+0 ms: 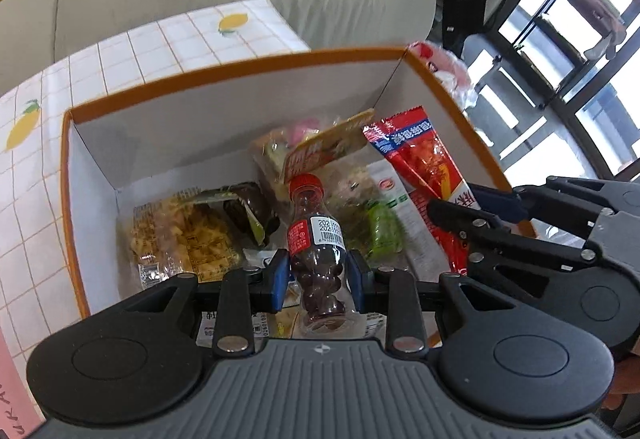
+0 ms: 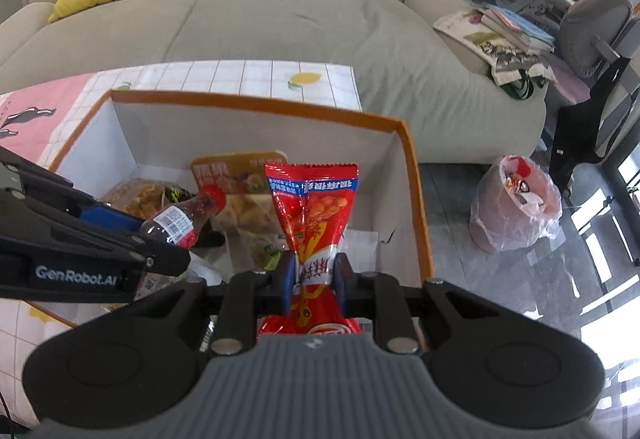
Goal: Organize snacks
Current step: 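Open the left tool to drop the bottle while the right tool drops the red bag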
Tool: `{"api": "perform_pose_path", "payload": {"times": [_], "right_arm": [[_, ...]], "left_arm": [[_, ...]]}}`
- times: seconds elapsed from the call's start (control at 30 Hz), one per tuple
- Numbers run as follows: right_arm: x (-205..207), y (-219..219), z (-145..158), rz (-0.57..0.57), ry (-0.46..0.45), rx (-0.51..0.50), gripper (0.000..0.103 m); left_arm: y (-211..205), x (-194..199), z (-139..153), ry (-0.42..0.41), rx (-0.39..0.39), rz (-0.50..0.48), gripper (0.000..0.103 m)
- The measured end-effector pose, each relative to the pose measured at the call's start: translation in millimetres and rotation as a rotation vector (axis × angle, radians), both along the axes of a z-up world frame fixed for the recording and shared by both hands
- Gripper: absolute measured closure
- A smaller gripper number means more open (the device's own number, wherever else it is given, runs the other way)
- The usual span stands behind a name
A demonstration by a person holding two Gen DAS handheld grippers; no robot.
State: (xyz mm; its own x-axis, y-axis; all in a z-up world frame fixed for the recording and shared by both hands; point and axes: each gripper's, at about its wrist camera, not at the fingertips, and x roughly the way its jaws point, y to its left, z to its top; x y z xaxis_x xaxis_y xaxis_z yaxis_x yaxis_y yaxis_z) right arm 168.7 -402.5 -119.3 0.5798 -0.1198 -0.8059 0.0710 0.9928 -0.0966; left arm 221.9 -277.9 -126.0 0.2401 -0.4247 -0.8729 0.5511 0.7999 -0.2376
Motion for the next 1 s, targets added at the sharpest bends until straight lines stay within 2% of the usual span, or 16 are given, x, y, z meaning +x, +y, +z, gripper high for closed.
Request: {"api": "perform_pose_path", "payload": {"times": [0.27,0.5,0.63,0.73,0.77,0.83,1.0], "right_arm": [[8.0,-0.1,-17.1,-0.015,0.064,0.006,0.084],[7.7,3.8,-14.8,-0.011,0.065,-0.012,0.079],[7.1,8.2,-10.0,0.01,0.07,-0.036,0.071],[5.3,10.2,-2.0,0.005,0.061,-0.058,0.059],[4.4,10.0,1.5,-0.003,0.055,-0.064,0.052],[1.4,8.4,10.8,-0.022,0.034,-0.068,0.046],[-11.2,7.8,40.8,-0.053,-0.025,-0.054,0.042]], "left_arm": [[-3.1,-0.3,-13.0,0.024,0.056,-0.009,0.069],[-3.8,-1.2,-6.5,0.016,0.087,-0.018,0.068],[1.0,-1.0,2.6,-0.004,0.071,-0.008,0.047],[4.2,-0.7,12.6,-0.03,0.071,0.002,0.04],[6.6,-1.7,17.2,-0.039,0.068,0.005,0.038],[10.3,-3.0,25.8,-0.047,0.054,0.002,0.036],[24.6,-14.0,54.6,-0.117,0.027,0.002,0.036]]}}
